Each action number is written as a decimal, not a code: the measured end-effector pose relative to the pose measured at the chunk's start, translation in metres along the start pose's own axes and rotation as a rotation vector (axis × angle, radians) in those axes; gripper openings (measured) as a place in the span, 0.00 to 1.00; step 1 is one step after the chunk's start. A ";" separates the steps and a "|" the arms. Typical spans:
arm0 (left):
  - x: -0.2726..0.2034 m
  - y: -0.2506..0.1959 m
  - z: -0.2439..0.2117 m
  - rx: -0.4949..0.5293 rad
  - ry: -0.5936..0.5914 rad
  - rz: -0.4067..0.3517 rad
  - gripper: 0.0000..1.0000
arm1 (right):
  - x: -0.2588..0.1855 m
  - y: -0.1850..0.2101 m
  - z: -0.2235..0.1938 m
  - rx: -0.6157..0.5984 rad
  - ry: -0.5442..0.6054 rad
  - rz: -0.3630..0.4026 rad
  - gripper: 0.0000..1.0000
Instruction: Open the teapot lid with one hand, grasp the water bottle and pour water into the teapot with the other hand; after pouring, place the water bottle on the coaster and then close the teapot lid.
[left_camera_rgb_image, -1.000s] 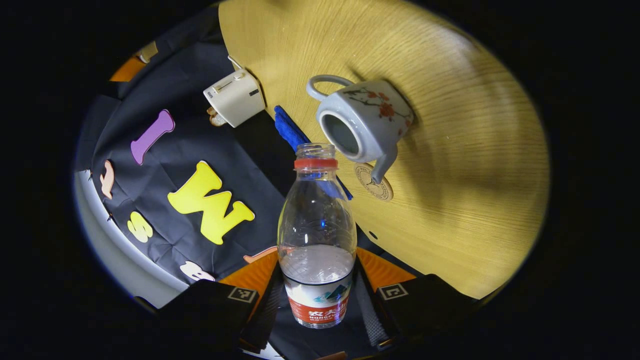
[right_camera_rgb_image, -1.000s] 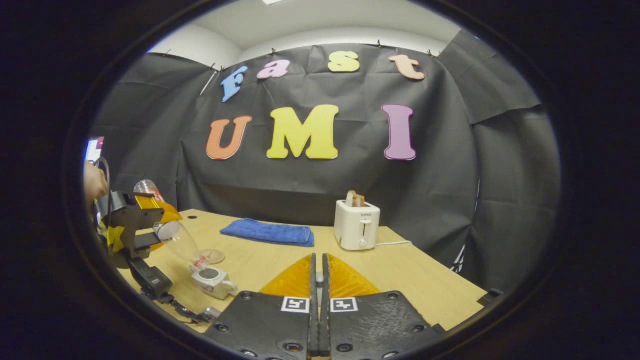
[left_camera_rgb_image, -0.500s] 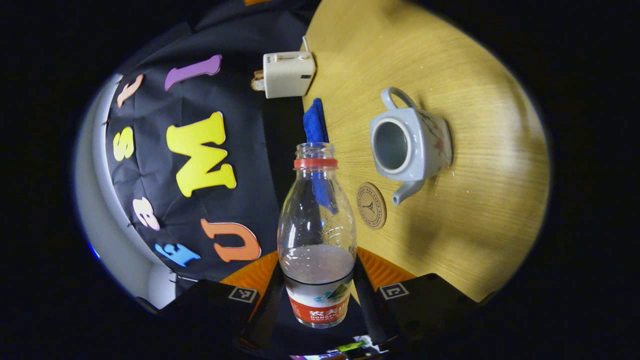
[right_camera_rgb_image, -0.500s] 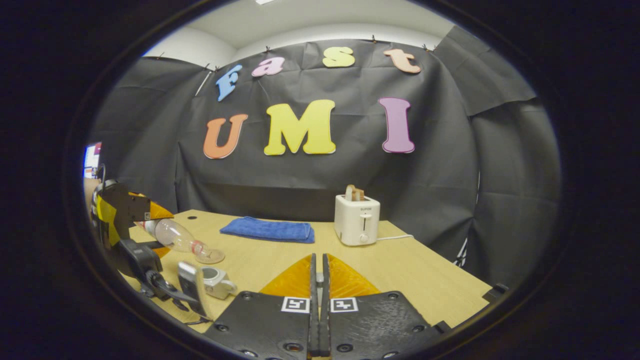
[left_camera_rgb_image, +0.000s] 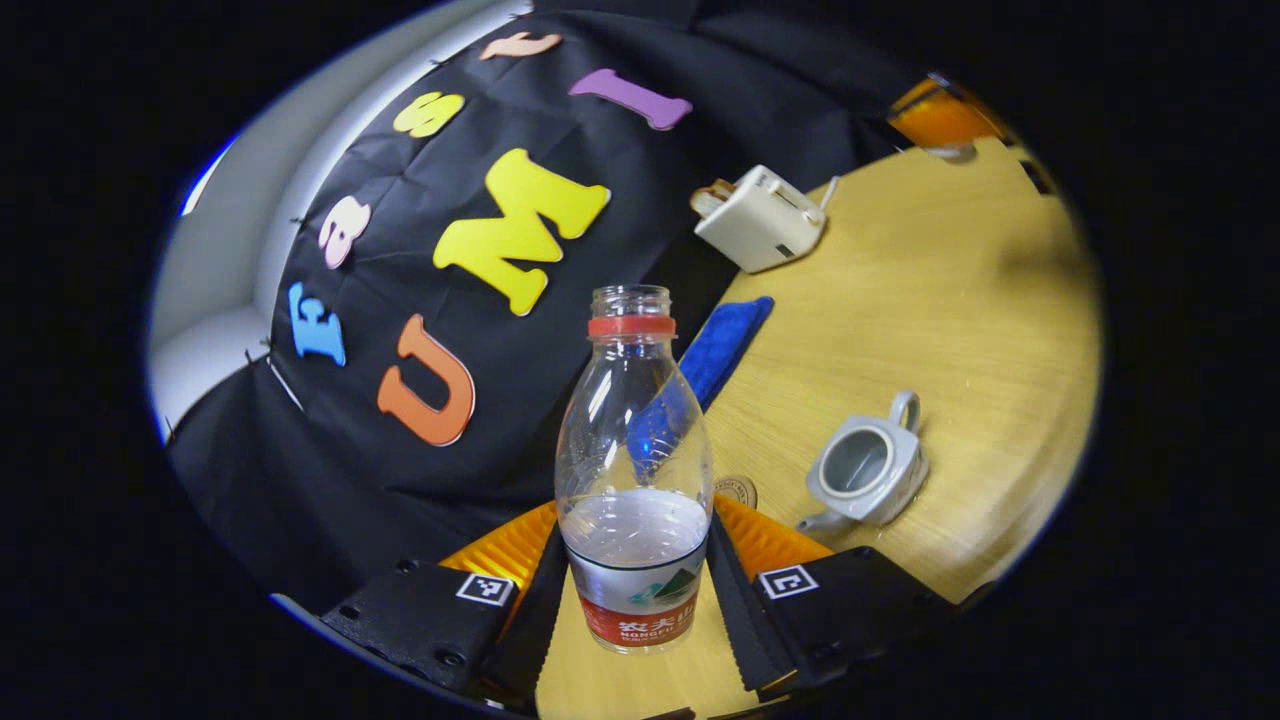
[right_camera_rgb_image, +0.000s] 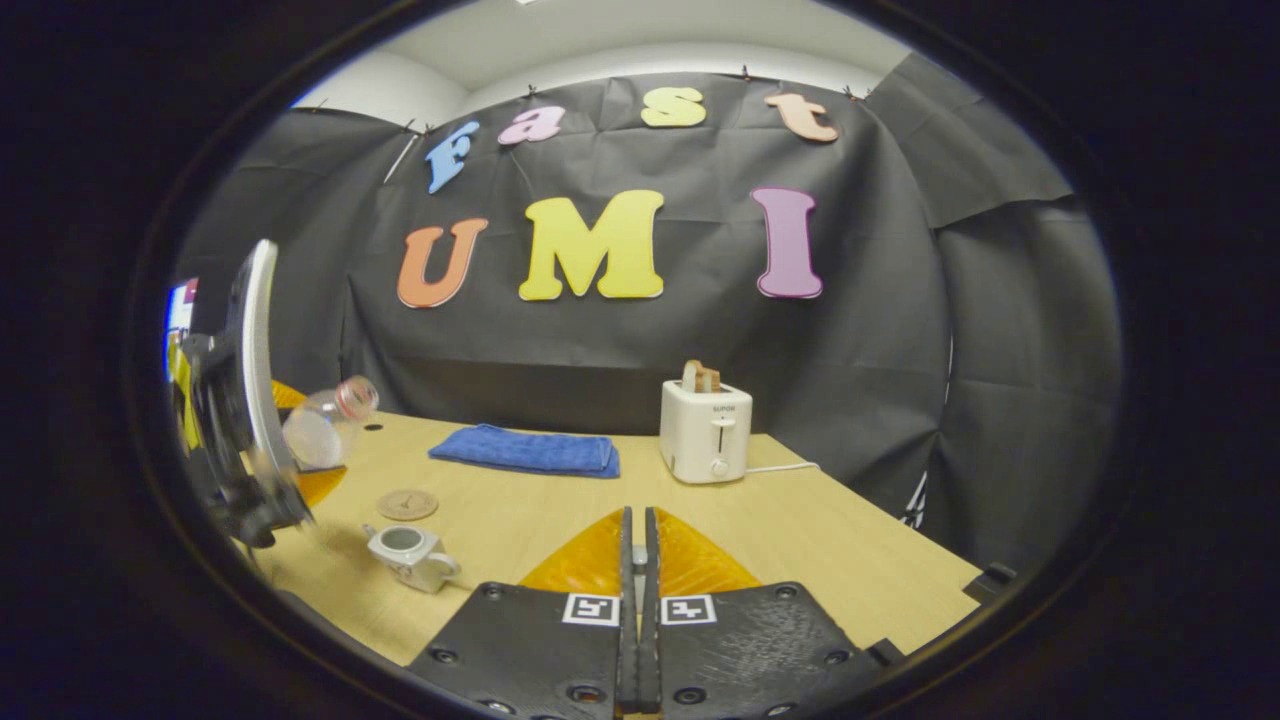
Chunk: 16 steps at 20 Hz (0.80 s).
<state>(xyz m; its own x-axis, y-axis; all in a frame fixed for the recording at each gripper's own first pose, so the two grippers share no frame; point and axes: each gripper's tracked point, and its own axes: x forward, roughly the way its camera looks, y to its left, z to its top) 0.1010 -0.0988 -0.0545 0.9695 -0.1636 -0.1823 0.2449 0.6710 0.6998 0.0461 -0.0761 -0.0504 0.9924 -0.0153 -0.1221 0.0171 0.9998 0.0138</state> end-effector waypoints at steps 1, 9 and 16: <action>-0.001 0.002 0.006 -0.067 -0.030 0.005 0.74 | 0.001 0.001 -0.002 -0.001 0.003 0.001 0.00; 0.024 0.022 0.014 -0.594 -0.147 0.027 0.74 | 0.007 0.004 -0.011 -0.023 0.014 -0.006 0.00; 0.084 0.028 -0.001 -0.818 -0.185 0.048 0.82 | 0.017 0.003 -0.024 -0.035 0.044 -0.012 0.01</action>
<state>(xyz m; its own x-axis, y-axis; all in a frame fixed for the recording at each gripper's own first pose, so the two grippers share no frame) 0.1887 -0.0936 -0.0509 0.9818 -0.1898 0.0007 0.1897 0.9814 -0.0310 0.0600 -0.0730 -0.0768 0.9858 -0.0274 -0.1658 0.0240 0.9995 -0.0227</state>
